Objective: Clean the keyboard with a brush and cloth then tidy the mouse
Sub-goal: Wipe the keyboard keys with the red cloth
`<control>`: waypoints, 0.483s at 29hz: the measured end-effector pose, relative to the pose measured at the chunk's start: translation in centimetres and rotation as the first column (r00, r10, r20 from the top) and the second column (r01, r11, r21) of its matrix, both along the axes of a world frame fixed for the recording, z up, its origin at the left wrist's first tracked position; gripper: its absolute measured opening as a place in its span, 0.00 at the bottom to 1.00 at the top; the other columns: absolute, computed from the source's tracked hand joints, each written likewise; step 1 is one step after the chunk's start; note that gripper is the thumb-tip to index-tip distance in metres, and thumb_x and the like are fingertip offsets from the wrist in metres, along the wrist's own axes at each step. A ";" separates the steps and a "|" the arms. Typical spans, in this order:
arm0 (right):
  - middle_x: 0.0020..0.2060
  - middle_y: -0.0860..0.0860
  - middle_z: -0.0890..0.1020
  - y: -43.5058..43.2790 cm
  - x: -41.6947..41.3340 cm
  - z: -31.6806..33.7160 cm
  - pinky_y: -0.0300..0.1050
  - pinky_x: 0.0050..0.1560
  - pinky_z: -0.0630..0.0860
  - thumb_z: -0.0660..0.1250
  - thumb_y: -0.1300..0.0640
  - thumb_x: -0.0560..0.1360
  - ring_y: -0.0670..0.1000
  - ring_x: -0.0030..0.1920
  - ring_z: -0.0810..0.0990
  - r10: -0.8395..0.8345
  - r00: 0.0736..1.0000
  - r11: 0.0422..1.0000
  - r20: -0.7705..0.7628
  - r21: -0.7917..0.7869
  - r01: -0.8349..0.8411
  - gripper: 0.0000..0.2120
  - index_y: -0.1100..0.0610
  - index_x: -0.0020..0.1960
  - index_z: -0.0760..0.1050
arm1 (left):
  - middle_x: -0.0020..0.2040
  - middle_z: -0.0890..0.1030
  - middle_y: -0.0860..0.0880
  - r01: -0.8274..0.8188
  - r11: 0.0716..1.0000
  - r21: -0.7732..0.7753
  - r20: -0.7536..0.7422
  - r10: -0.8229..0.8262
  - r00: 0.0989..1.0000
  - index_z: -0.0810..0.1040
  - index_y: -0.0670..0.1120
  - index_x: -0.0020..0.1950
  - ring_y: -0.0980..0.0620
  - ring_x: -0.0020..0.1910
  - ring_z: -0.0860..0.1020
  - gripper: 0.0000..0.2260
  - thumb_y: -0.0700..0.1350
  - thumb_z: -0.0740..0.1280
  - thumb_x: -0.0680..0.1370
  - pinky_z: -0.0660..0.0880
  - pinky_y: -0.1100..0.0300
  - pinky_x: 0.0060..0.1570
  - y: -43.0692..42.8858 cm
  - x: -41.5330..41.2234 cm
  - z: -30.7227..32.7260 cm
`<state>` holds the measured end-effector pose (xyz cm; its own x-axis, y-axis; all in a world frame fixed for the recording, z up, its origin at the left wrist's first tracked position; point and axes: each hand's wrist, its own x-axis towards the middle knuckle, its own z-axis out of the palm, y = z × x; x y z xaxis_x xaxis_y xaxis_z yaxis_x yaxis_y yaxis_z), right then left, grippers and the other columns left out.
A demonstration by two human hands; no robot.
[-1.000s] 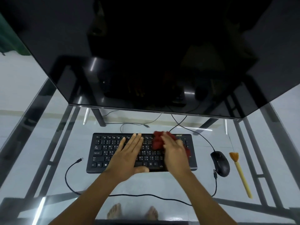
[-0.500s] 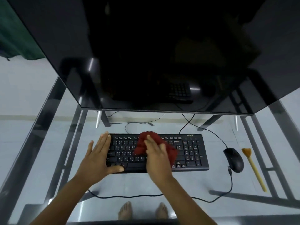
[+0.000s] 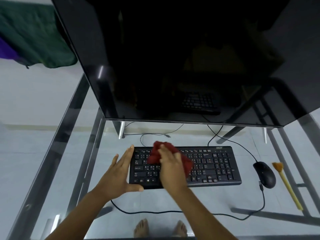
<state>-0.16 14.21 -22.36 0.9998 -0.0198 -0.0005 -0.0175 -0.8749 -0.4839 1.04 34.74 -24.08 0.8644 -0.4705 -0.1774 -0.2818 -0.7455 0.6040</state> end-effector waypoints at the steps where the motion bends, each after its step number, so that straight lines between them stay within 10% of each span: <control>1: 0.73 0.48 0.67 1.8 -0.2 -0.1 0.49 0.66 0.71 0.62 0.70 0.74 0.54 0.61 0.70 0.109 0.994 0.994 -0.001 0.016 -0.109 0.29 0.54 0.73 0.66 | 0.79 0.45 0.57 -0.002 1.000 -0.007 0.000 0.002 1.000 0.32 0.53 0.77 0.59 0.77 0.46 0.61 0.74 0.70 0.60 0.40 0.52 0.75 0.1 0.0 -0.1; 4: 0.73 0.48 0.68 3.1 -0.6 -0.2 0.50 0.59 0.75 0.68 0.70 0.70 0.55 0.58 0.72 0.334 0.943 0.943 0.006 0.002 -0.334 0.30 0.55 0.70 0.69 | 0.79 0.46 0.57 -0.003 1.000 -0.026 -0.003 0.003 1.000 0.32 0.54 0.76 0.59 0.77 0.49 0.61 0.74 0.69 0.60 0.41 0.51 0.76 0.5 0.1 0.0; 10: 0.65 0.49 0.78 -4.3 0.3 -0.3 0.49 0.60 0.77 0.63 0.71 0.75 0.52 0.54 0.75 -0.083 0.996 0.996 0.042 -0.012 0.084 0.25 0.54 0.68 0.72 | 0.79 0.46 0.57 -0.005 1.000 -0.027 0.007 0.005 1.000 0.35 0.53 0.77 0.59 0.77 0.46 0.61 0.72 0.70 0.61 0.37 0.56 0.73 0.3 0.3 0.0; 14: 0.67 0.49 0.76 -1.1 1.2 -0.2 0.50 0.61 0.75 0.62 0.71 0.75 0.53 0.57 0.72 0.031 0.998 0.999 0.058 0.008 -0.031 0.25 0.55 0.70 0.70 | 0.79 0.46 0.55 0.028 1.000 0.013 0.028 -0.028 0.999 0.33 0.51 0.77 0.58 0.77 0.45 0.62 0.74 0.69 0.60 0.39 0.53 0.75 0.0 1.0 0.2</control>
